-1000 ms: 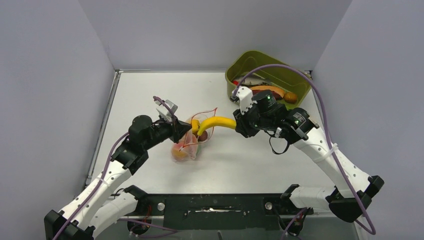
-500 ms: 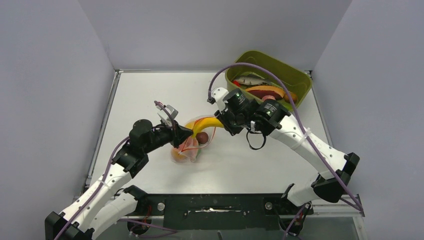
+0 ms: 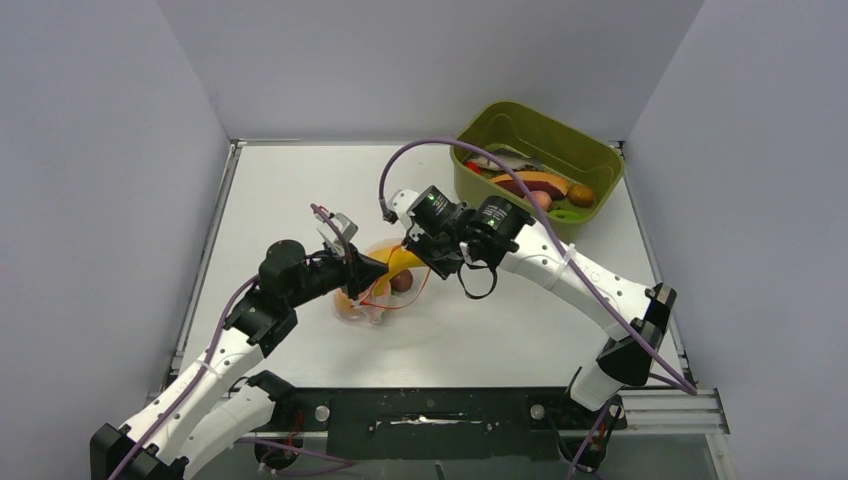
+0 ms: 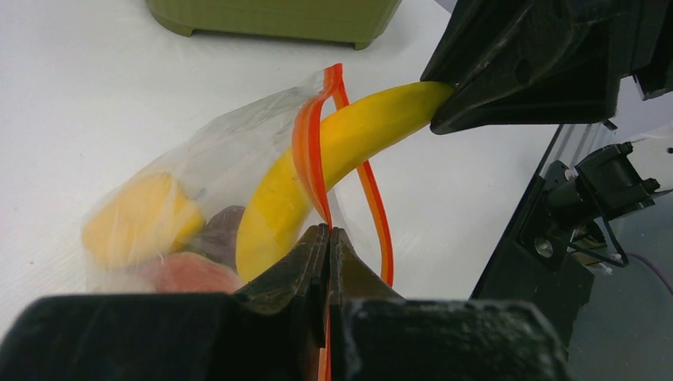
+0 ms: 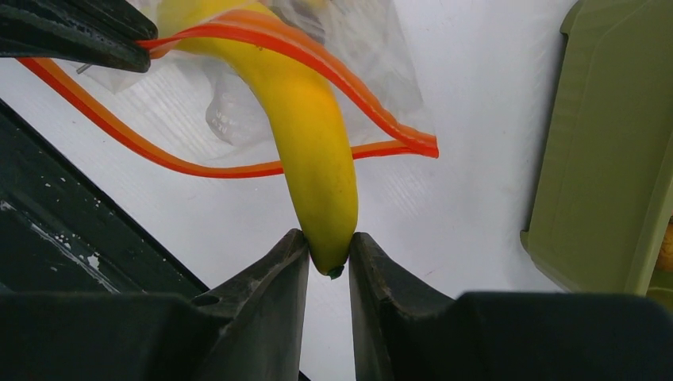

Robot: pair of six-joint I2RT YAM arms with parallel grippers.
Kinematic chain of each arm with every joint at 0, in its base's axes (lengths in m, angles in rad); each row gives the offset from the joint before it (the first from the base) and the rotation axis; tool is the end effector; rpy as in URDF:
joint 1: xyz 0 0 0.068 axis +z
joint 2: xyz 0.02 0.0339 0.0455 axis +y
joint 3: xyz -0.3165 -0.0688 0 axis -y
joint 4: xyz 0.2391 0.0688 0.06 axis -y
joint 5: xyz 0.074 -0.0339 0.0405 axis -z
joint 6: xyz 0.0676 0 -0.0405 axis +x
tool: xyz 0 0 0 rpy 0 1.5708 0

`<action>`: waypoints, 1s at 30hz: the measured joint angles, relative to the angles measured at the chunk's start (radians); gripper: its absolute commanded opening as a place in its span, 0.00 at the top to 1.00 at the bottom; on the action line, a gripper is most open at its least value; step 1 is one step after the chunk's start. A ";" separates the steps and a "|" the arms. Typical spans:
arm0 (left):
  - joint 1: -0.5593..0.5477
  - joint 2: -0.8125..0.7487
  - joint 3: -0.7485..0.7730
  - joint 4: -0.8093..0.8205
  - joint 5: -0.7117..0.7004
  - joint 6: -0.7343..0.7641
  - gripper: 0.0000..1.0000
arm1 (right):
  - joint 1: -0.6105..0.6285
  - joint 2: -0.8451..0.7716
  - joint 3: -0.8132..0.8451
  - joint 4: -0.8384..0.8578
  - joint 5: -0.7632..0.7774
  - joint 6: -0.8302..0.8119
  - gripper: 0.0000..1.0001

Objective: Place the food in the zip-top bag and seal the zipper
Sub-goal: Place the fake fruit in the zipper food storage bag.

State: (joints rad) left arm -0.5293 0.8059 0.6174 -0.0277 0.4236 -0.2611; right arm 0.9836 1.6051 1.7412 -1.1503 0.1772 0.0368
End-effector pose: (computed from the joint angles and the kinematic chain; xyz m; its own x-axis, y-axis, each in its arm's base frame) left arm 0.1408 -0.1146 0.3269 -0.3872 -0.0461 -0.9209 0.7317 0.5923 -0.3373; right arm 0.1949 0.2713 0.4024 -0.4983 -0.6834 -0.5334 -0.7500 0.6485 -0.1301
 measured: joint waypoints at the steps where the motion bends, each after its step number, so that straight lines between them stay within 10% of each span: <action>1: 0.000 0.000 0.000 0.000 0.003 0.000 1.00 | 0.000 0.003 0.002 -0.003 0.003 0.000 0.76; 30: 0.000 -0.005 -0.001 0.003 0.012 0.006 1.00 | -0.016 0.030 0.018 0.035 -0.058 0.027 0.76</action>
State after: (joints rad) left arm -0.5297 0.8005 0.6167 -0.0250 0.4358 -0.2546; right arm 0.9676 1.6348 1.7596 -1.1156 0.1192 0.0639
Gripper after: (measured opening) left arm 0.010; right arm 0.273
